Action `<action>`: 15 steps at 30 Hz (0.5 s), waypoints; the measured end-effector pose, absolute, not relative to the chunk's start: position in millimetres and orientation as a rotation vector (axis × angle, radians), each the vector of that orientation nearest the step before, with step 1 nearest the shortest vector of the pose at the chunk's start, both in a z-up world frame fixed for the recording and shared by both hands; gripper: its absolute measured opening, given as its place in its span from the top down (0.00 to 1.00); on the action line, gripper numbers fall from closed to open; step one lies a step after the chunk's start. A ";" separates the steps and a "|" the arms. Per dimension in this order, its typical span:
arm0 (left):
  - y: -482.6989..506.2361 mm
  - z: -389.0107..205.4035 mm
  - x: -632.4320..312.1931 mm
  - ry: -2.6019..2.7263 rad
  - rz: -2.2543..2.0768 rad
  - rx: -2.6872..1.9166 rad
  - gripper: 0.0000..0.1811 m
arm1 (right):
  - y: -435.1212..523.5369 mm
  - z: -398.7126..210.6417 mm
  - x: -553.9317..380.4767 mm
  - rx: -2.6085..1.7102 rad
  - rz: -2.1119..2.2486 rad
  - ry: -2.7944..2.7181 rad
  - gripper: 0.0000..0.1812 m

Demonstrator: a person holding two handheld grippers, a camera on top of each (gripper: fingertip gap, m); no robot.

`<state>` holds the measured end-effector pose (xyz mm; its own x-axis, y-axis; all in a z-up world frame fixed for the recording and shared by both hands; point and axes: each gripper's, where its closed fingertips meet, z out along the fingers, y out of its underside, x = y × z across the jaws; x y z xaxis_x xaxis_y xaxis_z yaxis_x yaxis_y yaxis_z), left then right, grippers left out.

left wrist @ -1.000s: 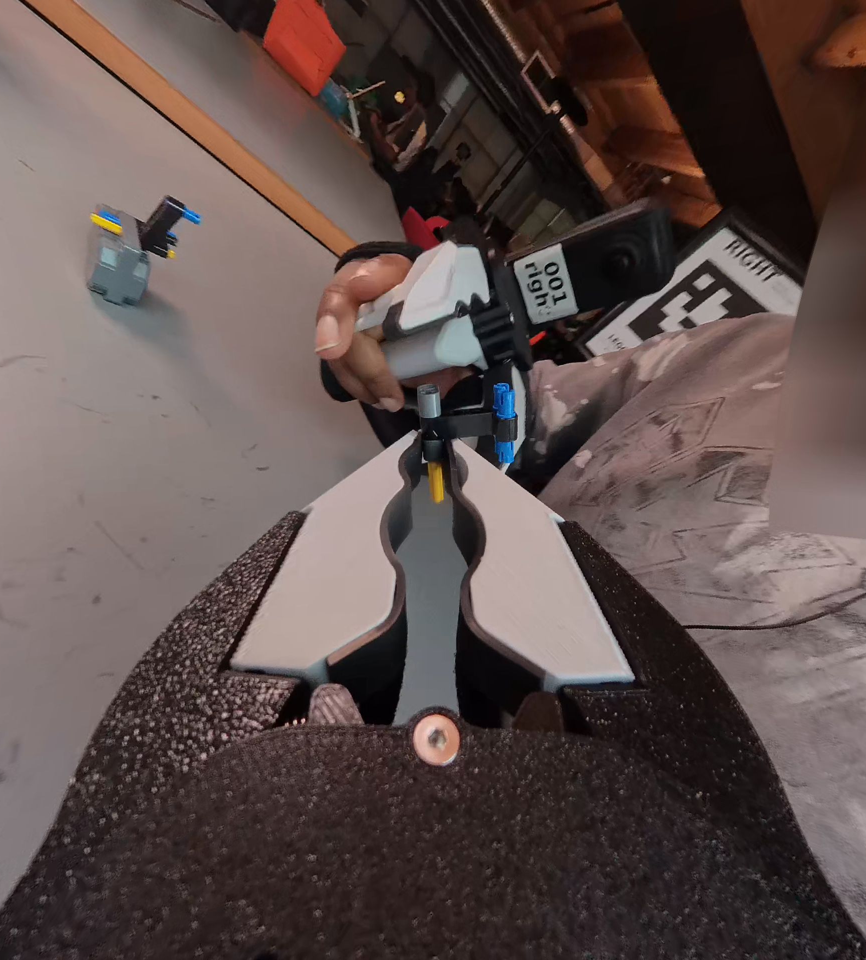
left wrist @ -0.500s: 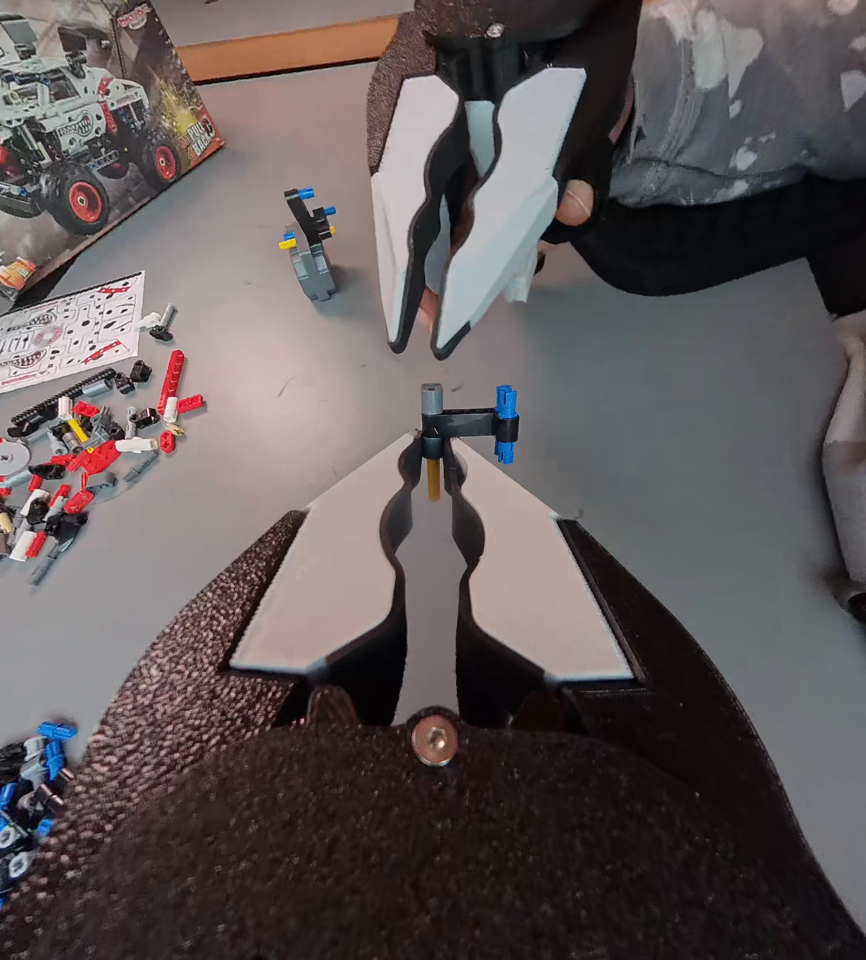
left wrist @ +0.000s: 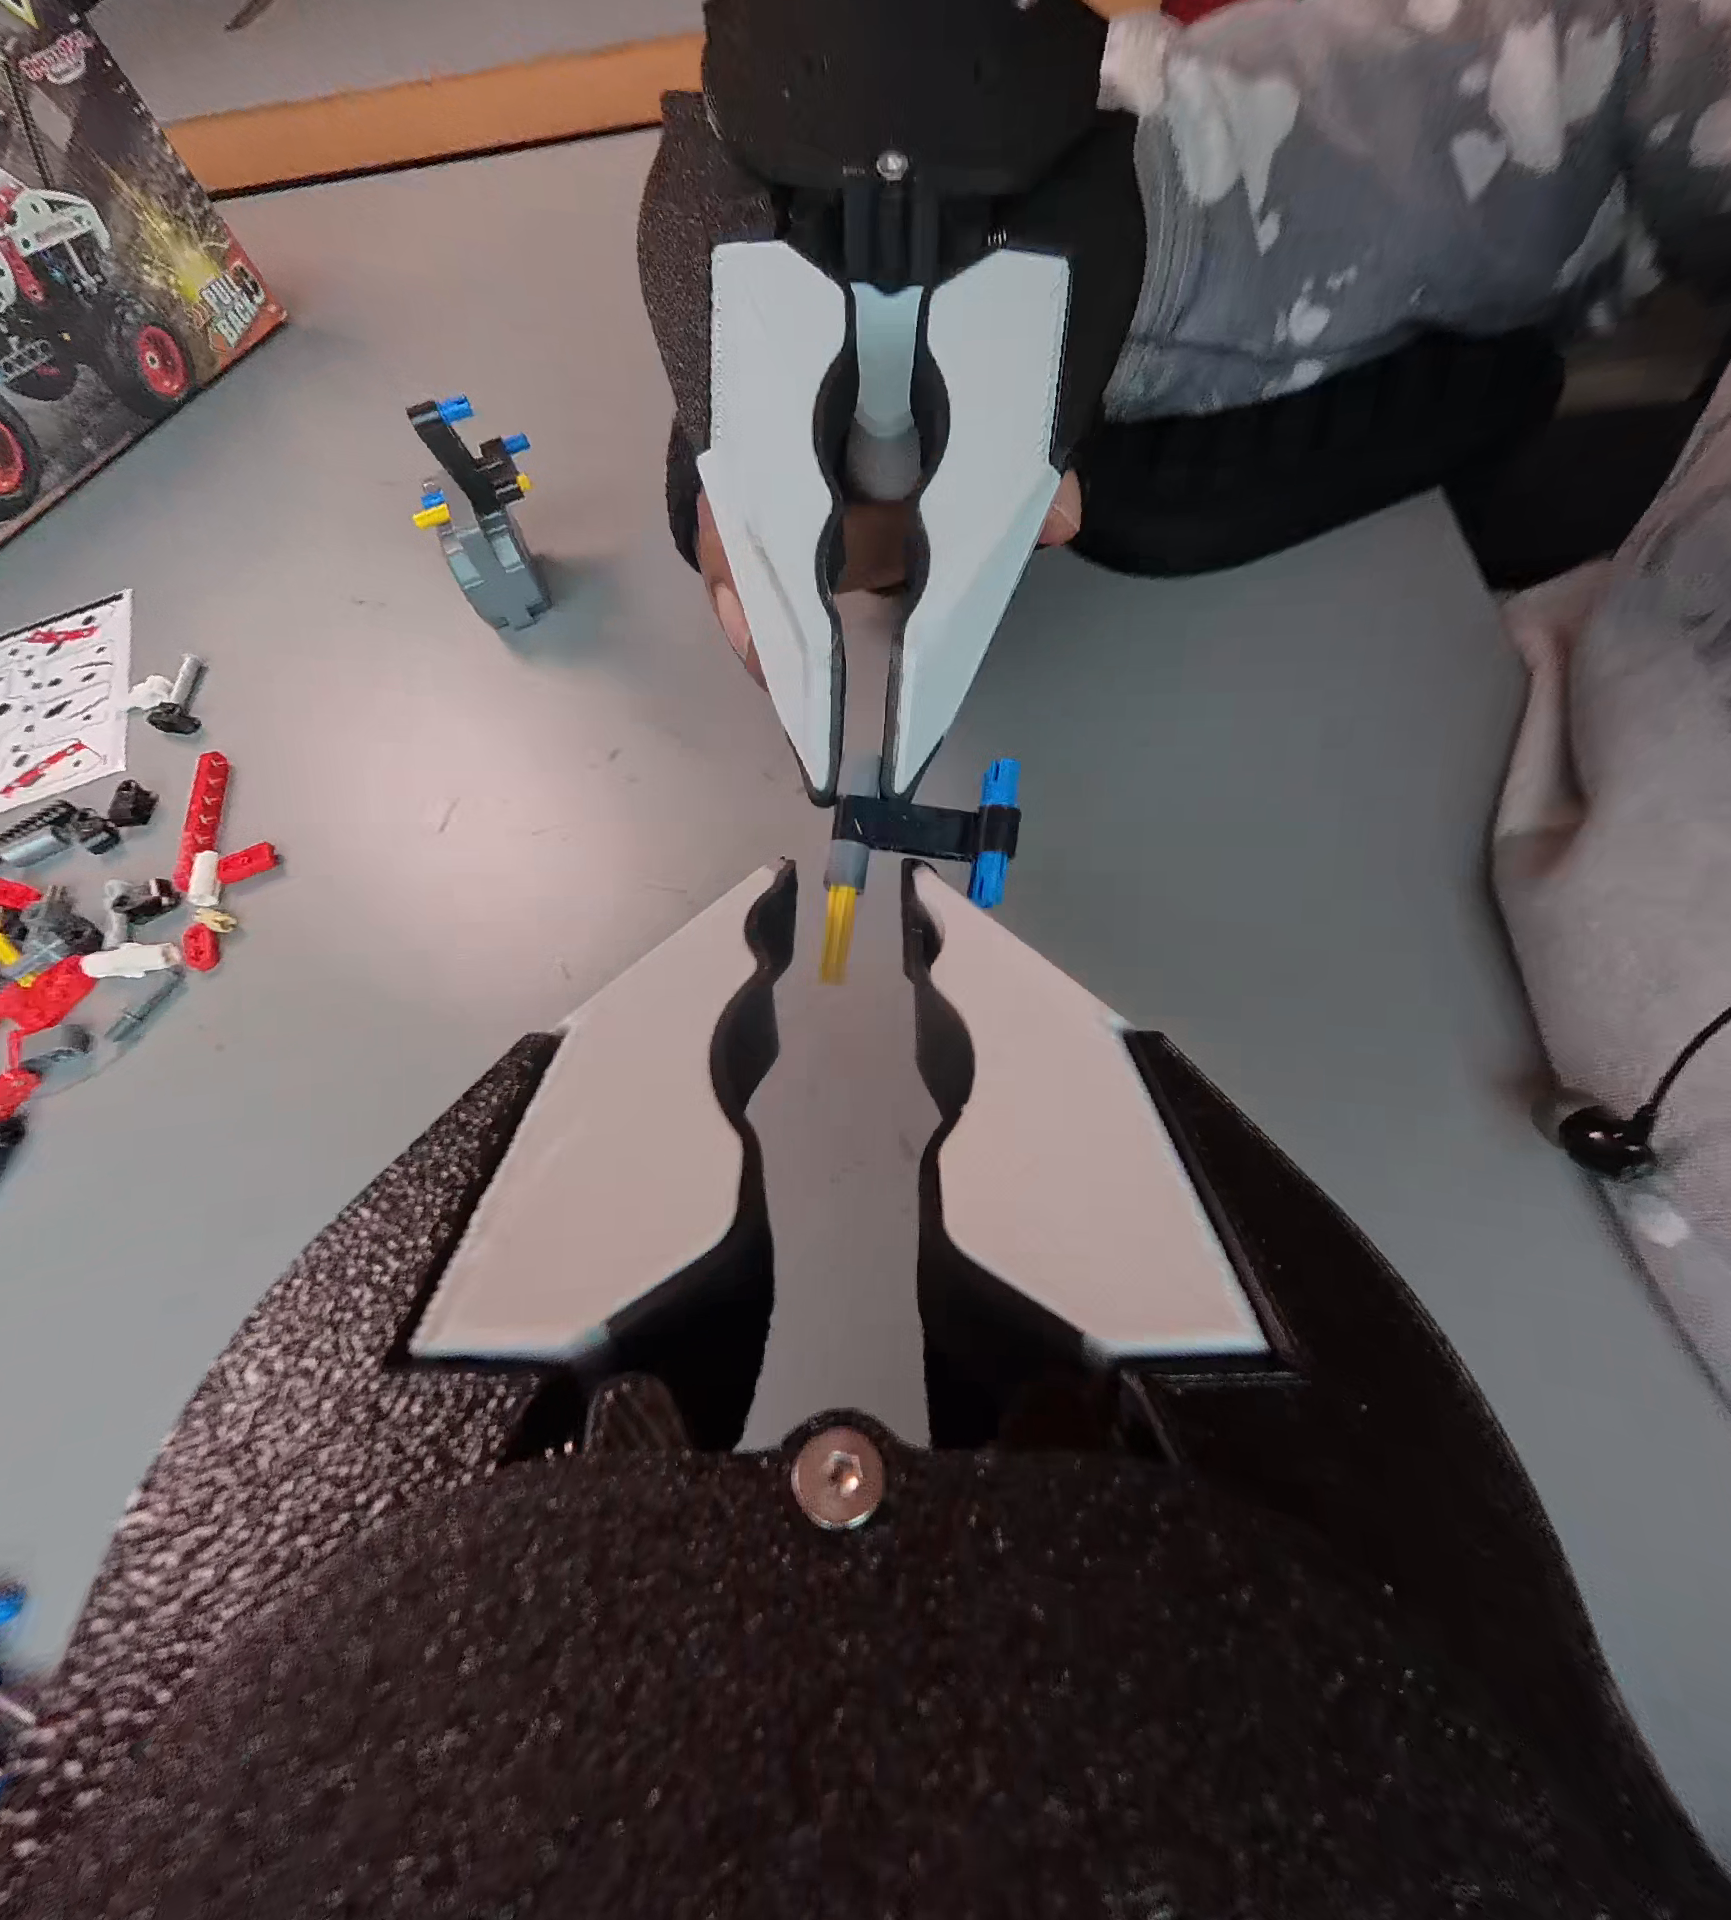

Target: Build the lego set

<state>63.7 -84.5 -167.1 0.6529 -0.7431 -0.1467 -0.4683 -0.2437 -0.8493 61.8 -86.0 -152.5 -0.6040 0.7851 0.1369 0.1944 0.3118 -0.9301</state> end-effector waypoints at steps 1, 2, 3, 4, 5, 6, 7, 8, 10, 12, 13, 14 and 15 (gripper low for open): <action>-85.6 -160.3 63.4 0.911 -0.437 -1.884 0.86 | -83.8 -145.4 63.0 -0.863 1.343 -1.950 0.96; -87.0 -153.3 62.1 0.866 -0.523 -1.869 0.86 | -81.4 -136.9 64.6 -0.859 1.402 -1.901 0.96; -88.8 -144.9 60.8 0.824 -0.611 -1.841 0.90 | -78.8 -127.8 66.5 -0.861 1.468 -1.851 0.96; -91.1 -135.5 60.2 0.787 -0.698 -1.802 0.94 | -77.6 -120.4 69.3 -0.864 1.536 -1.818 0.96; -92.4 -126.8 59.2 0.750 -0.770 -1.767 0.96 | -76.3 -114.9 71.2 -0.870 1.587 -1.794 0.96; -92.1 -121.0 57.8 0.717 -0.813 -1.749 0.97 | -75.8 -110.7 72.4 -0.870 1.624 -1.773 0.96; -91.9 -118.4 56.9 0.697 -0.834 -1.744 0.98 | -75.7 -109.0 72.9 -0.873 1.644 -1.764 0.96; -91.9 -117.8 56.9 0.693 -0.836 -1.746 0.98 | -76.2 -108.7 73.1 -0.875 1.654 -1.762 0.96; -91.8 -119.5 57.3 0.705 -0.807 -1.755 0.98 | -77.1 -109.1 73.2 -0.873 1.655 -1.765 0.96; -91.5 -120.6 57.6 0.713 -0.786 -1.768 0.98 | -77.0 -111.2 73.5 -0.882 1.649 -1.777 0.96; -91.9 -121.1 58.1 0.718 -0.783 -1.773 0.98 | -77.7 -112.3 74.1 -0.882 1.646 -1.788 0.96; -92.7 -121.7 58.9 0.725 -0.784 -1.778 0.98 | -78.5 -114.0 74.3 -0.885 1.638 -1.800 0.96; -93.8 -122.1 59.9 0.734 -0.787 -1.784 0.98 | -80.0 -116.8 75.0 -0.884 1.628 -1.821 0.96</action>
